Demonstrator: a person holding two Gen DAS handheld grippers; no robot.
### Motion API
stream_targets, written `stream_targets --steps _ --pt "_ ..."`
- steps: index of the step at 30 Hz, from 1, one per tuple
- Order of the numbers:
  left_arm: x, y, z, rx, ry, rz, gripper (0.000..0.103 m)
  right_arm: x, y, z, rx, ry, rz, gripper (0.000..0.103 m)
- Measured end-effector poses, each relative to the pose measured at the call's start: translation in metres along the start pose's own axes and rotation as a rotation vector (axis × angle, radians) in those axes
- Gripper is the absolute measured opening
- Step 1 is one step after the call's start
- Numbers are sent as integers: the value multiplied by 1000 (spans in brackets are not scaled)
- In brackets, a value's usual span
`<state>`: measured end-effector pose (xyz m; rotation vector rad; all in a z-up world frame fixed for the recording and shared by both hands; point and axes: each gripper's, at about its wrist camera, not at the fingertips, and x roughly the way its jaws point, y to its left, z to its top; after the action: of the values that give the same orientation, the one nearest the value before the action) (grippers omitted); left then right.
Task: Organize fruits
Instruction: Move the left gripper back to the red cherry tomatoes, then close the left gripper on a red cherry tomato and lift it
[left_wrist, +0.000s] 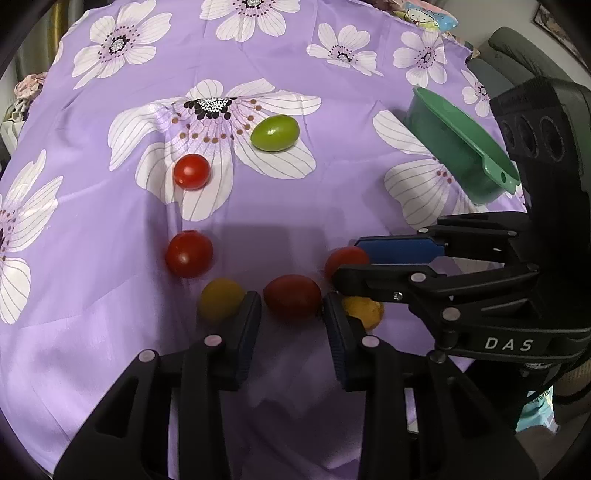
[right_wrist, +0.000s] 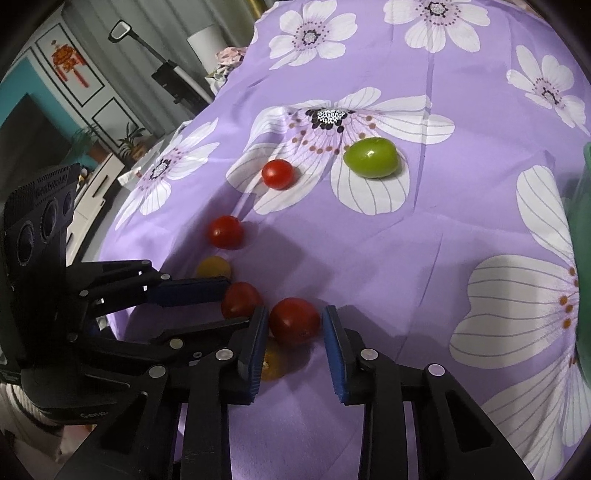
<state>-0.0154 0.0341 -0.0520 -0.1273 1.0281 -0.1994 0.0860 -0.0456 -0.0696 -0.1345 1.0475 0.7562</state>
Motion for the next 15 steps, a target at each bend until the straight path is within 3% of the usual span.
stream_targets --steps 15 --pt "-4 3 7 -24 -27 28 31 -8 -1 0 -1 -31 -5 30"
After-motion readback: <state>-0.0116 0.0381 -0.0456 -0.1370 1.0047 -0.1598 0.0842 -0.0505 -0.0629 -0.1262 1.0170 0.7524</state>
